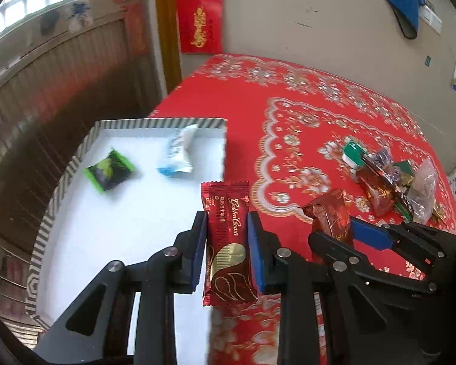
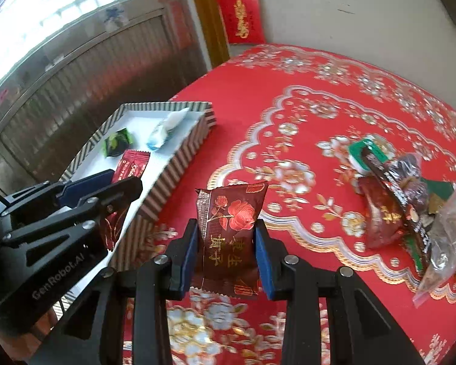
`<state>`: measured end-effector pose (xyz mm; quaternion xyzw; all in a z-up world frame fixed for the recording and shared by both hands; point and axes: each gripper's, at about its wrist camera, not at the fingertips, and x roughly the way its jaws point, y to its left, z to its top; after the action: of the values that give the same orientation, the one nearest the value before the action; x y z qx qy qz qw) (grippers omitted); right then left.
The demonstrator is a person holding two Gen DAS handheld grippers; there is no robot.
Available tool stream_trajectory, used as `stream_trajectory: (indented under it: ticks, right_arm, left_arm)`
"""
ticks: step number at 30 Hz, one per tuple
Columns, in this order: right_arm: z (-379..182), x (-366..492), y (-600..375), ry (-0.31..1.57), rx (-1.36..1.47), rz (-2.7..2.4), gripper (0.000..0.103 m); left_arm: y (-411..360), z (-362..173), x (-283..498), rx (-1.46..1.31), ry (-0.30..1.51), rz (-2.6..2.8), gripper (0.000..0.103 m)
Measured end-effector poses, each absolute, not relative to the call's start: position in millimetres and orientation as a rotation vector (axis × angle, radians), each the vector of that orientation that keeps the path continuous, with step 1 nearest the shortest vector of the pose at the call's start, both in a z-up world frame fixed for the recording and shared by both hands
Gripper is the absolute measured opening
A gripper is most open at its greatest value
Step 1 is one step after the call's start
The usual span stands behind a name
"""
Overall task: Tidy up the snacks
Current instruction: 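Carry both snacks over the white tray and open both grippers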
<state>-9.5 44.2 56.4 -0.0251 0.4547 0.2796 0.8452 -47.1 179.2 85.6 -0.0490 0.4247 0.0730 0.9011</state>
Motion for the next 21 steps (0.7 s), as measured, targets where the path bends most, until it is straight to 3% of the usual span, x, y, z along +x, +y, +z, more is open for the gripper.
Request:
stream_trajectory:
  ticks: [21]
  right_arm:
    - [71,-30,126,0.946,-0.13,0.69,0.036]
  left_arm:
    - [260,79,-73,-0.171,0.882,0.246,0.029]
